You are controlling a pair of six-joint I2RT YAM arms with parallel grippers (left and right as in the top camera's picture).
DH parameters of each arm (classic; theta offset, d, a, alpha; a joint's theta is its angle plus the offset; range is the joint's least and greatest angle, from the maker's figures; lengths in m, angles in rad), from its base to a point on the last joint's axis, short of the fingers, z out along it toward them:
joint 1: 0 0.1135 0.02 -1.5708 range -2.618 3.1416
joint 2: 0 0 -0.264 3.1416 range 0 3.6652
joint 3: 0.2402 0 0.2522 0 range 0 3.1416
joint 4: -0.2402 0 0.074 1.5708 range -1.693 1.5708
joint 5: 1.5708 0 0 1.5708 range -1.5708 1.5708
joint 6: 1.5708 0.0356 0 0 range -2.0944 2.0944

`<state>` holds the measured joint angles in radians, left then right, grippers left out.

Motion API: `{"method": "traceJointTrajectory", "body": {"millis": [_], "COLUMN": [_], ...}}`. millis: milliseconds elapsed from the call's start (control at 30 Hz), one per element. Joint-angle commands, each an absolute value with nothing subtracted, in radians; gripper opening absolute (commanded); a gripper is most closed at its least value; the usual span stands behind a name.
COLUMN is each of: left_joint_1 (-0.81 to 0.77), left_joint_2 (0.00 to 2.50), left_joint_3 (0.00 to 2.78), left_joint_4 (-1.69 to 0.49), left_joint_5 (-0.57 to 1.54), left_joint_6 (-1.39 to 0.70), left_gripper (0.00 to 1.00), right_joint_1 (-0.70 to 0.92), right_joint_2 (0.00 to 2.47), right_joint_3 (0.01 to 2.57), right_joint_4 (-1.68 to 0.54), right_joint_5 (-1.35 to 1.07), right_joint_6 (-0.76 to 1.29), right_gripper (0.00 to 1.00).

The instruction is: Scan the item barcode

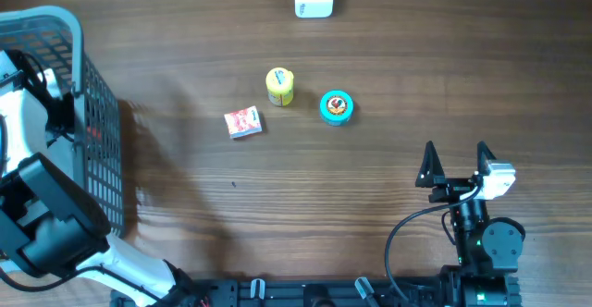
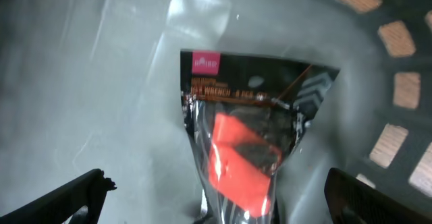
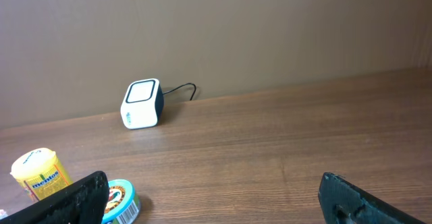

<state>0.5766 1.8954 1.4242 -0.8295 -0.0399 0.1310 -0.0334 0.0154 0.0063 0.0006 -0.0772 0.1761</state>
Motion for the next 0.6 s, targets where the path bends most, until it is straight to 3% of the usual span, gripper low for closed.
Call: {"method": "traceJointTrajectory", "body": {"millis": [0,567], "left_joint_1": [0.581,0.580], "left_joint_2": [1.914,2.000], "left_joint_3": [1.427,1.424], "left_joint_4": [-0.880,-0.932], "left_joint_5": [-0.042,0.010], "left_joint_6": [0.149,0.128], "left_gripper": [1.00,0.99], "right_joint_1": [-0.029,-0.029], "right_joint_2": [0.010,0.010], "right_joint_3": [0.005,0.005], "right_joint_4": [0.002,0.002], "right_joint_5": [-0.070,-0.071], "right_joint_6": [0.184,0.184], "right_gripper": [1.00,1.00]}}
